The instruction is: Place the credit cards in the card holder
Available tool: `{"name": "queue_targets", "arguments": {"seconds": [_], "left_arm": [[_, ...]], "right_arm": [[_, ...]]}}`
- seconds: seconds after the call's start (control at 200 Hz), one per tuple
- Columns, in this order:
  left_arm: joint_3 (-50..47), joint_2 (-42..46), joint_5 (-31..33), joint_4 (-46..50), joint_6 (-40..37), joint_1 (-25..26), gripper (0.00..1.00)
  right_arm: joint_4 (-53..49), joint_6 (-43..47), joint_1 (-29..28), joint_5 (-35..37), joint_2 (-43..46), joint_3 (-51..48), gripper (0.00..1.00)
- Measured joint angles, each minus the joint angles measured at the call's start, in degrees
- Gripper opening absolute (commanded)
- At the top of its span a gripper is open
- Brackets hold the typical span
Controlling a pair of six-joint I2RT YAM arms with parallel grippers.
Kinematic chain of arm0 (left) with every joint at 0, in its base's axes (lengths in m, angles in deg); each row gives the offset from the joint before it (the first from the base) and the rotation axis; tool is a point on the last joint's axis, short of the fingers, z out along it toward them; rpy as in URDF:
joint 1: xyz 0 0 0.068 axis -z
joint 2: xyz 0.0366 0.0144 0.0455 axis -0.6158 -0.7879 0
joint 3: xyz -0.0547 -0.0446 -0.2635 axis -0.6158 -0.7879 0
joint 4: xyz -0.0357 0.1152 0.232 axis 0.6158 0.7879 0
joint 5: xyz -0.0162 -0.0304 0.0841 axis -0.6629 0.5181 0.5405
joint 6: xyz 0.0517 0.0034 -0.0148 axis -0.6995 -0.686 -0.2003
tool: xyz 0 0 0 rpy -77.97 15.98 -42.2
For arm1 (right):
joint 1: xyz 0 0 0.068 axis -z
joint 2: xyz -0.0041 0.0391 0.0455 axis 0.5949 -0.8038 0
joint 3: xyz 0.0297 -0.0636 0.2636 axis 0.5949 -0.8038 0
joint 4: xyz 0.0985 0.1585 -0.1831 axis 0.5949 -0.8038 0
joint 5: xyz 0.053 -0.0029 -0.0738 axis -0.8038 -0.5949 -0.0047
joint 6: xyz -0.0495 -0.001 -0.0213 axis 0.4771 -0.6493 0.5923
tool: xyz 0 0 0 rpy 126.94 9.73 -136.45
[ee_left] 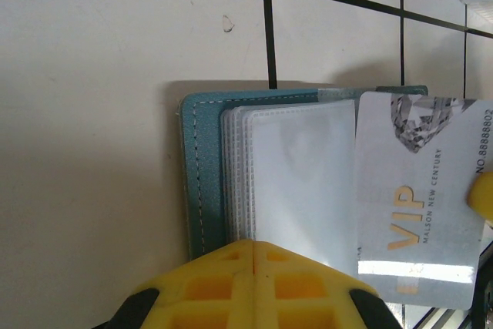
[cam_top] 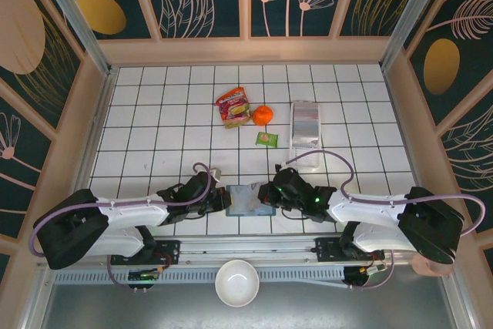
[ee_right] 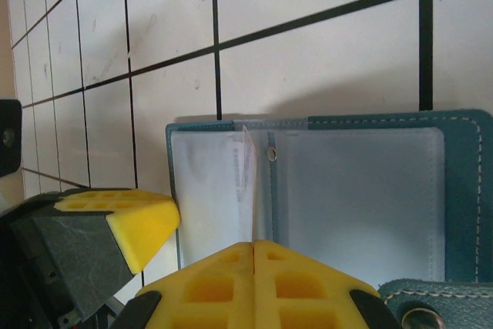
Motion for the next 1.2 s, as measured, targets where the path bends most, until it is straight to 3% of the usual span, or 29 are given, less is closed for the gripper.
{"name": "queue_targets", "arguments": {"seconds": [1.201], "left_arm": [[-0.5,-0.04,0.85,-0.7,0.13,0.0,0.0]], "right_arm": [[4.98,-4.92,-2.43,-2.75,-11.39,2.93,0.0]]}}
